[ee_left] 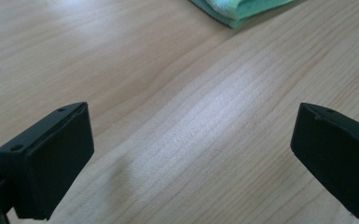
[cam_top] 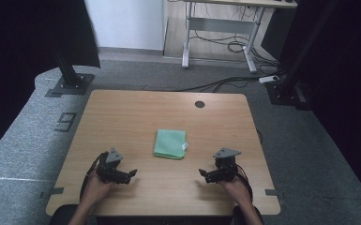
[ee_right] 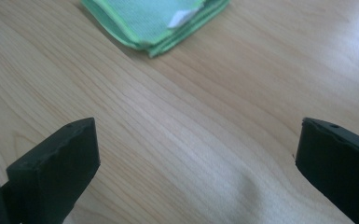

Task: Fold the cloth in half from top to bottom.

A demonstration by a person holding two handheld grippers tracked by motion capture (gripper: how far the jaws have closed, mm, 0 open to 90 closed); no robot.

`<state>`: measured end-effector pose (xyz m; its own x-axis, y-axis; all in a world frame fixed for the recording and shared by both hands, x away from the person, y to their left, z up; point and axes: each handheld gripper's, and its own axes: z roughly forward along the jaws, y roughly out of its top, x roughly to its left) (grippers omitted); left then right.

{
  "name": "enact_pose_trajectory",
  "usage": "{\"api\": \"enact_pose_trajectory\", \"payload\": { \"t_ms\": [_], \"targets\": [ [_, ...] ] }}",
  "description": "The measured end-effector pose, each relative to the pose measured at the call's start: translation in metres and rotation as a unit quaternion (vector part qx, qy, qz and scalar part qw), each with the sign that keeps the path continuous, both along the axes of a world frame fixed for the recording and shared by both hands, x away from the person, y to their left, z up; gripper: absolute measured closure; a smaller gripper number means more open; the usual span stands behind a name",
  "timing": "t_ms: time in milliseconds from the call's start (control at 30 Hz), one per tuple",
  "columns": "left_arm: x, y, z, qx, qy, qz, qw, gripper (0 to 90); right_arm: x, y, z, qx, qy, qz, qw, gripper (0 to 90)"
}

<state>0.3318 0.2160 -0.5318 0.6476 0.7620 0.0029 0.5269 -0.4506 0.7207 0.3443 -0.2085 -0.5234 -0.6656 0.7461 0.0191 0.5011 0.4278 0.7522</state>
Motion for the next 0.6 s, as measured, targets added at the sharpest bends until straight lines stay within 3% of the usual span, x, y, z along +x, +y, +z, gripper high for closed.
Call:
{"api": "enact_pose_trajectory", "payload": {
  "t_ms": [233, 367, 467, 533, 600],
  "targets": [
    [-0.001, -0.006, -0.011, 0.005, 0.013, -0.002, 0.9999, 0.0, 0.0, -0.005, -0.016, -0.003, 0.013, -0.011, 0.9999, 0.0],
    [0.001, -0.011, -0.016, 0.019, 0.027, -0.005, 0.9994, 0.0, 0.0, -0.006, -0.024, 0.001, 0.025, -0.013, 0.9996, 0.0],
    [0.0, -0.015, -0.017, 0.031, 0.026, -0.006, 0.9992, 0.0, -0.001, -0.003, -0.031, -0.009, 0.031, -0.012, 0.9994, 0.0],
    [0.001, -0.016, -0.017, 0.027, 0.03, -0.005, 0.9992, 0.0, -0.002, -0.001, -0.033, -0.025, 0.019, -0.006, 0.9995, 0.0],
    [0.002, -0.015, -0.017, 0.026, 0.036, -0.002, 0.999, 0.0, -0.001, 0.0, -0.033, -0.023, 0.016, -0.005, 0.9996, 0.0]
  ]
}}
